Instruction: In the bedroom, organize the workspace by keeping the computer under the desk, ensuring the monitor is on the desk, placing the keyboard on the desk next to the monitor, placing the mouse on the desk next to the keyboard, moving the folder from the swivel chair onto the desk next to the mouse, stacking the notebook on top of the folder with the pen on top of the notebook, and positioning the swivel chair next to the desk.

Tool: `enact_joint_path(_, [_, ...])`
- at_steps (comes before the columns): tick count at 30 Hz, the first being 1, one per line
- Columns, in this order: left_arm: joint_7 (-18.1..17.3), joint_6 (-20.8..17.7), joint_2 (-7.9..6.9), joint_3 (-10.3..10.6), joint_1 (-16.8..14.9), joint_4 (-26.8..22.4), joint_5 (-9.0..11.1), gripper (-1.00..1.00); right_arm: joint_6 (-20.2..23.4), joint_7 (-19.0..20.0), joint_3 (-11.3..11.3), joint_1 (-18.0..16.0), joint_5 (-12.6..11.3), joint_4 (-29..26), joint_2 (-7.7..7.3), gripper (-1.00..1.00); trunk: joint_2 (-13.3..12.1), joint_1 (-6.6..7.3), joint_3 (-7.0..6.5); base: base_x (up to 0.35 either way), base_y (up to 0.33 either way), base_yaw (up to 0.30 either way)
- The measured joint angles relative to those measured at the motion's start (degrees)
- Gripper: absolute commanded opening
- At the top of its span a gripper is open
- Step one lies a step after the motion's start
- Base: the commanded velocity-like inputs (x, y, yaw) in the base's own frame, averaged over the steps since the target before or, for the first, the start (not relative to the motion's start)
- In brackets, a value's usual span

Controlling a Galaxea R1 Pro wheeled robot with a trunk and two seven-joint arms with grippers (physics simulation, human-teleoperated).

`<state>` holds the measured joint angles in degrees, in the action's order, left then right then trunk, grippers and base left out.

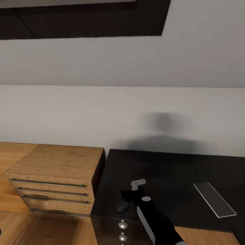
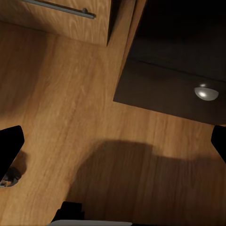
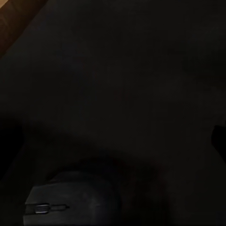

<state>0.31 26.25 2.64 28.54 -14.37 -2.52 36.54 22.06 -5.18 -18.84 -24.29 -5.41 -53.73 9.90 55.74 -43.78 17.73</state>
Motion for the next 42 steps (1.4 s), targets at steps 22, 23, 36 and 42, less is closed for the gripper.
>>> enact_joint_path(22, [0.04, 0.00, -0.01, -0.11, 0.00, 0.01, 0.18, 1.00, 0.07, 1.92, -0.57, 0.01, -0.12, 0.17, 0.09, 1.00, 8.83, -4.83, 3.96, 0.000, 0.000, 0.000])
enact_joint_path(23, [0.05, 0.00, -0.01, -0.11, 0.00, 0.00, 0.18, 1.00, 0.03, 1.98, -0.54, 0.02, -0.14, 0.14, 0.09, 1.00, 9.23, -5.05, 4.14, 0.000, 0.000, 0.000])
enact_joint_path(36, [0.32, -0.01, -0.04, -0.02, 0.00, 0.01, 0.20, 1.00, -0.31, 3.99, -0.39, 0.05, -0.18, -0.13, -0.12, 1.00, 10.05, -5.50, 4.50, 0.000, 0.000, 0.000])
enact_joint_path(42, [0.32, 0.00, -0.12, -0.03, 0.00, -0.01, 0.21, 1.00, -0.40, 4.08, -0.37, 0.03, -0.18, -0.16, -0.13, 1.00, 10.05, -5.50, 4.50, 0.000, 0.000, 0.000])
